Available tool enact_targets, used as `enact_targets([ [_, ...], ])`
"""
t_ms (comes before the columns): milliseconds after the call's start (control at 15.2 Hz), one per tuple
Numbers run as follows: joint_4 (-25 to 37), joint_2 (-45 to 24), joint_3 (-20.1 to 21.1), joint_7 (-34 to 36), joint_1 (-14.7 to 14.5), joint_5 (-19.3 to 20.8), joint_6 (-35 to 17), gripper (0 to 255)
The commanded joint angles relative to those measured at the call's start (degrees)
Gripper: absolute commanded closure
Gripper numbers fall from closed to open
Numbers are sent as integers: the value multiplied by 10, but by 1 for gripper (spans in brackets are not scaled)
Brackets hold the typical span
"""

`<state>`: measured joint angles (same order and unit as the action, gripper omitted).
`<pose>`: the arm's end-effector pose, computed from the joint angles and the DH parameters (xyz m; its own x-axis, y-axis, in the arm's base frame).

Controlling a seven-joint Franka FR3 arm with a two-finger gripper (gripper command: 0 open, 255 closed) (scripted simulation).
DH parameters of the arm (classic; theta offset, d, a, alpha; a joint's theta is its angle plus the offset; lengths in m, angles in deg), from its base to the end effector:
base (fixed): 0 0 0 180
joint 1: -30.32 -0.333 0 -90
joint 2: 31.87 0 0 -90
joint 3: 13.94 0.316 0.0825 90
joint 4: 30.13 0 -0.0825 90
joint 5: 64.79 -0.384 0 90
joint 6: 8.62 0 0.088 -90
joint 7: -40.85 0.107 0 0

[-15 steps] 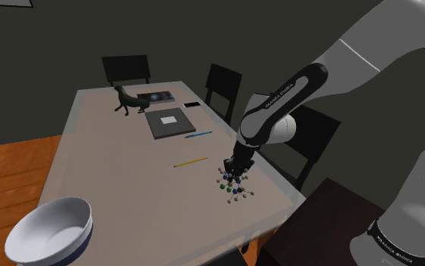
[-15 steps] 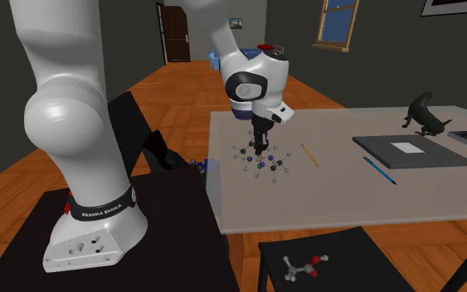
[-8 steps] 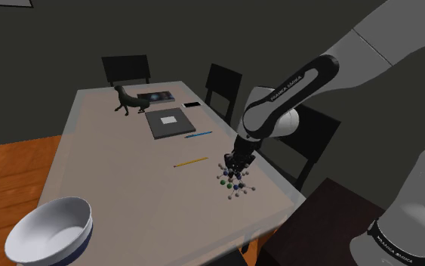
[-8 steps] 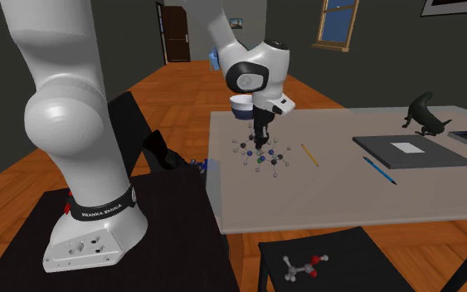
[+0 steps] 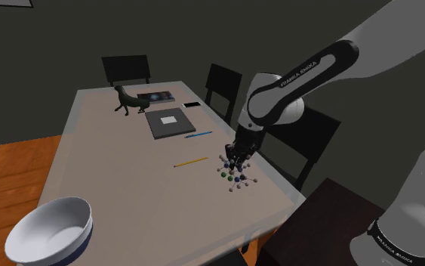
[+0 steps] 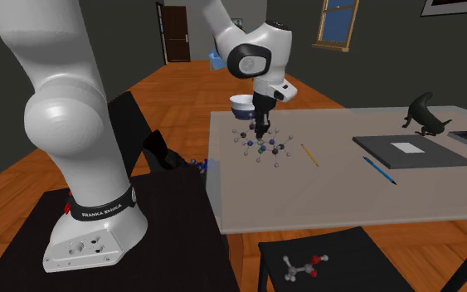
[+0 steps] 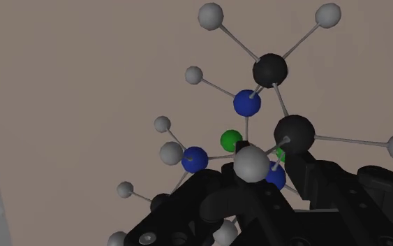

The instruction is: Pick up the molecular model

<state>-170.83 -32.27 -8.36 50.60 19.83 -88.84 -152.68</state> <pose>0.4650 0.1304 0.2986 0.9752 -0.2184 -0.0362 -0.2204 -0.9417 -0.2541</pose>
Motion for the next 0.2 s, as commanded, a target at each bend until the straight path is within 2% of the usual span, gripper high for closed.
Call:
enact_targets([
  [0,2,14,-1,7,1,7,16,255],
  [132,3,15,-1,7,1,7,17,255],
])
